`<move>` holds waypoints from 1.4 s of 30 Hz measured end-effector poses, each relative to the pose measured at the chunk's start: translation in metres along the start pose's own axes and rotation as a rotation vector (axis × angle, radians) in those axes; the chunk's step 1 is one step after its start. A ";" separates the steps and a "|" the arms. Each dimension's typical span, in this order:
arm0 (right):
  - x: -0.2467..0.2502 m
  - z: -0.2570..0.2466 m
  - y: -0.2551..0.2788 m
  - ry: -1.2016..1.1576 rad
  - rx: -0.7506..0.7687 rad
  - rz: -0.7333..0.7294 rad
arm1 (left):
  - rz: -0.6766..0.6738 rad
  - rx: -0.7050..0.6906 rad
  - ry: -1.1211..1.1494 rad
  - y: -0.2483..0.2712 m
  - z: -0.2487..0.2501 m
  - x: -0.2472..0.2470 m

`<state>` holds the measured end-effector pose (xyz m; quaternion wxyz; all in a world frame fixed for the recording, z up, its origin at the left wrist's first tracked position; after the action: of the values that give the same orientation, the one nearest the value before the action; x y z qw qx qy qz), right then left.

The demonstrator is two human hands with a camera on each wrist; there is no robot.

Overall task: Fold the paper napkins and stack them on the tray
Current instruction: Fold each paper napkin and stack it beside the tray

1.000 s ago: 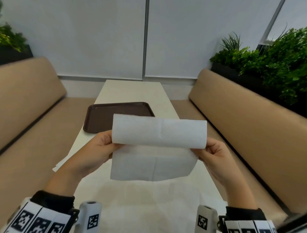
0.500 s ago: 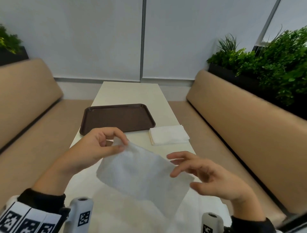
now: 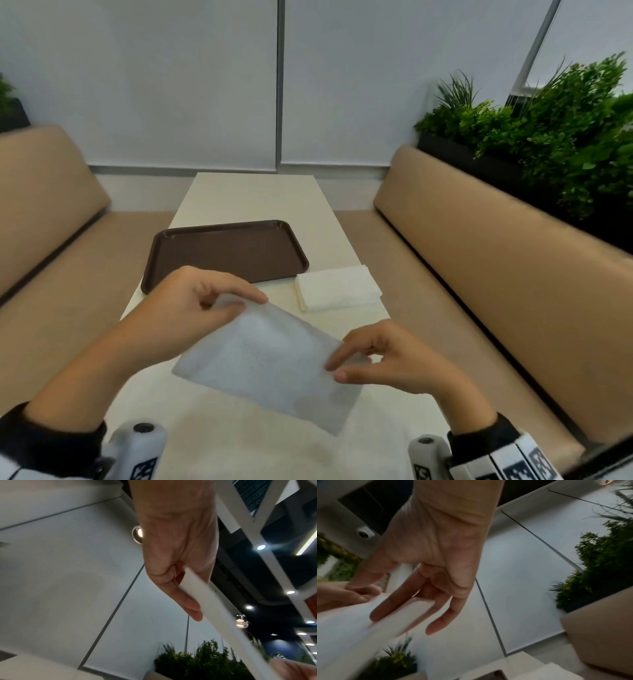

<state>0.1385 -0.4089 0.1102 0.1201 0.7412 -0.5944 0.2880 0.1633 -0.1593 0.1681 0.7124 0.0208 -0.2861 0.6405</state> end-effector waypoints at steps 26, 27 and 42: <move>0.068 0.246 -0.208 0.429 -0.505 0.449 | 0.069 0.521 -0.103 -0.195 -0.214 -0.214; 0.064 0.250 -0.209 0.469 -0.494 0.430 | 0.055 0.514 -0.148 -0.196 -0.217 -0.219; 0.047 0.166 -0.128 0.591 -0.348 0.145 | 0.046 0.473 -0.089 -0.147 -0.185 -0.166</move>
<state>0.3131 -0.4991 0.0244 0.3907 0.5500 -0.6254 0.3920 0.3673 -0.2616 -0.0093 0.6596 0.2088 -0.1595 0.7042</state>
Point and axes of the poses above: each hand's wrist, its own y-axis away from the middle knuckle, its own x-axis out of the back of the hand, z = x × y, the point moved 4 cm from there along -y, towards the middle knuckle, and after that the axes turned 15 degrees about z, right-handed, at the moved point
